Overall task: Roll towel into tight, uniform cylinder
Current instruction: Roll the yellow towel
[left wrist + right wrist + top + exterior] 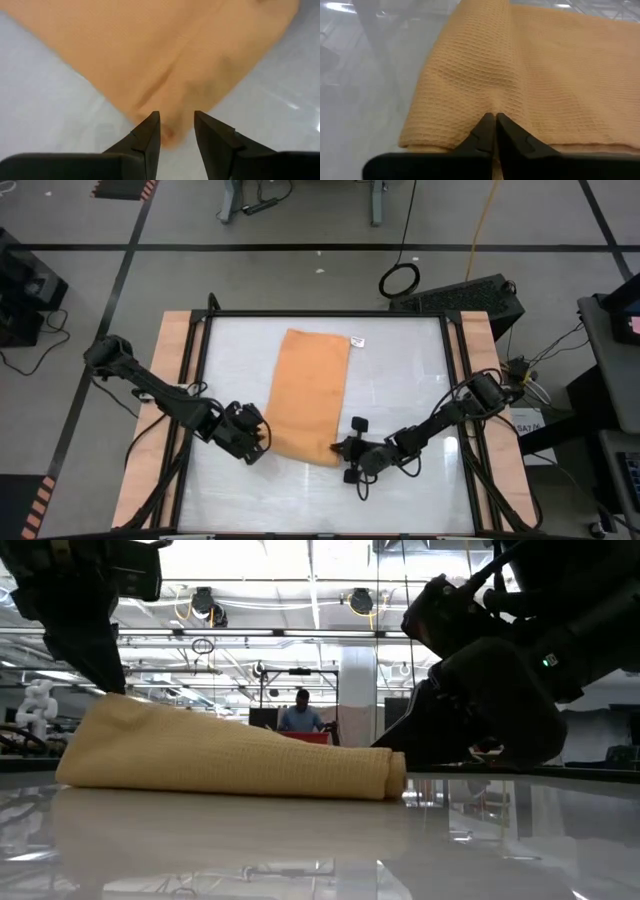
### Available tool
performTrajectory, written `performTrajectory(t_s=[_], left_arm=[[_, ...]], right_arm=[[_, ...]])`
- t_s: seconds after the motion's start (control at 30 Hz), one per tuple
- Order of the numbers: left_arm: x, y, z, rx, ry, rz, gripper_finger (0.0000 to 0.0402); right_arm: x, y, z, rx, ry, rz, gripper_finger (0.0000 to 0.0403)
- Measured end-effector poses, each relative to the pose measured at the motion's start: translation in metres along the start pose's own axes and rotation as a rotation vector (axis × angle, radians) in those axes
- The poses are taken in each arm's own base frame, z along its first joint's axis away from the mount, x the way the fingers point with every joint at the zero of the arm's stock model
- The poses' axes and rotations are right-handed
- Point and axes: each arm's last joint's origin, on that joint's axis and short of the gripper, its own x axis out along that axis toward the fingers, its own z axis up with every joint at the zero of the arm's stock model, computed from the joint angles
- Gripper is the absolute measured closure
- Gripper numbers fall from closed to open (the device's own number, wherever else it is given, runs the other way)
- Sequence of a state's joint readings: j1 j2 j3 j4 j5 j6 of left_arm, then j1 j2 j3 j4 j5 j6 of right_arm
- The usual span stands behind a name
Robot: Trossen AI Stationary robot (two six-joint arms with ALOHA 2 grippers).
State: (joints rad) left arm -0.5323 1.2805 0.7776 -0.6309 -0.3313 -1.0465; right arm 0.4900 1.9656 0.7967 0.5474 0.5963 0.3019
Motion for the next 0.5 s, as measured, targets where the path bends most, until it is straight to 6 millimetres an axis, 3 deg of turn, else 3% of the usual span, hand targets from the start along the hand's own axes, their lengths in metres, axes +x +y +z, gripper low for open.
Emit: performTrajectory(t_s=[0.2, 0.5], left_arm=[[0.004, 0.000, 0.004, 0.175, -0.179, 0.128, 0.0278], [0.026, 0.002, -0.005, 0.236, -0.079, 0.233, 0.0278]], right_arm=[[0.001, -0.001, 0.001, -0.006, -0.003, -0.004, 0.0393], [-0.014, -0.006, 0.022, -0.007, -0.027, -0.009, 0.0396]])
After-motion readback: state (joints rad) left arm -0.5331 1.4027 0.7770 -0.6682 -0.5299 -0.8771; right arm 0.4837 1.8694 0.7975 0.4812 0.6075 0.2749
